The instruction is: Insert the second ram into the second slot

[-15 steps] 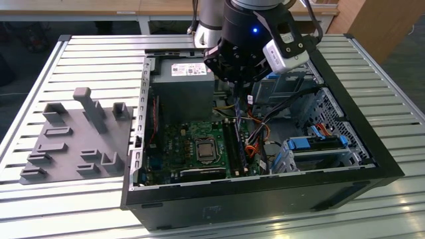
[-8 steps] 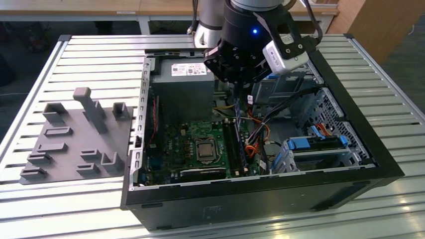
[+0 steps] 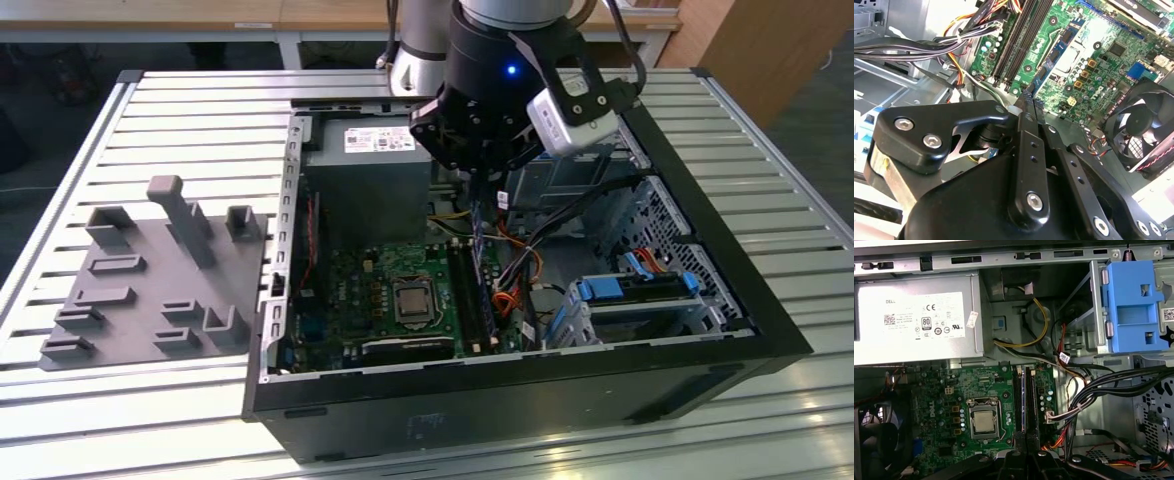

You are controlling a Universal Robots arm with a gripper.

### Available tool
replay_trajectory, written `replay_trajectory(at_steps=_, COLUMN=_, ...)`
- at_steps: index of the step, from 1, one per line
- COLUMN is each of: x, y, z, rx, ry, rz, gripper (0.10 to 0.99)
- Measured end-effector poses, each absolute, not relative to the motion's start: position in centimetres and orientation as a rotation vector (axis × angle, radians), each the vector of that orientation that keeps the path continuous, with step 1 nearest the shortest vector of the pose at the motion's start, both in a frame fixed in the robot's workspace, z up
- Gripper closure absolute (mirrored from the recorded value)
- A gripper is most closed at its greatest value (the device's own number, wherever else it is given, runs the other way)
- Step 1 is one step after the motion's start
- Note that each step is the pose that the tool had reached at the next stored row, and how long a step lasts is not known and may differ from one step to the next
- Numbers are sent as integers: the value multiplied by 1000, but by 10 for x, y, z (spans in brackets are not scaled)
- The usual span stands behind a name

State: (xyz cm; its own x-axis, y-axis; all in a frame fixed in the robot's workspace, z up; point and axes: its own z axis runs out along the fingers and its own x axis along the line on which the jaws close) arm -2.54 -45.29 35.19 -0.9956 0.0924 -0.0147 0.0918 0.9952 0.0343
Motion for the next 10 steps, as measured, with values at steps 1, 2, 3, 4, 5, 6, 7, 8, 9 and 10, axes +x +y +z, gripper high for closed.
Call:
replay_trajectory(at_steps=1, x=-25, y=-453, z=352, rx=144, ry=3122, rz=52, gripper=969)
replay_trajectory(at_steps=2, x=-25, y=-453, z=352, rx=144, ry=3122, rz=53, gripper=969)
replay_trajectory(at_steps=3, x=-25, y=-453, z=351, rx=144, ry=3122, rz=52, gripper=969)
replay_trajectory(at_steps=4, x=-25, y=-453, z=351, rx=144, ry=3122, rz=53, gripper=969)
replay_trajectory(at_steps=5, x=-25, y=-453, z=351, rx=144, ry=3122, rz=52, gripper=969)
replay_trajectory(at_steps=6, x=-25, y=-453, z=351, rx=144, ry=3122, rz=52, gripper=969)
replay_trajectory(at_steps=7, x=-25, y=-453, z=351, rx=144, ry=3122, rz=52, gripper=969)
replay_trajectory(at_steps=8, x=-25, y=-454, z=351, rx=144, ry=3122, rz=52, gripper=969)
replay_trajectory(at_steps=9, x=-25, y=-454, z=350, rx=144, ry=3122, rz=53, gripper=969)
replay_trajectory(at_steps=10, x=-25, y=-454, z=350, rx=144, ry=3122, rz=53, gripper=969)
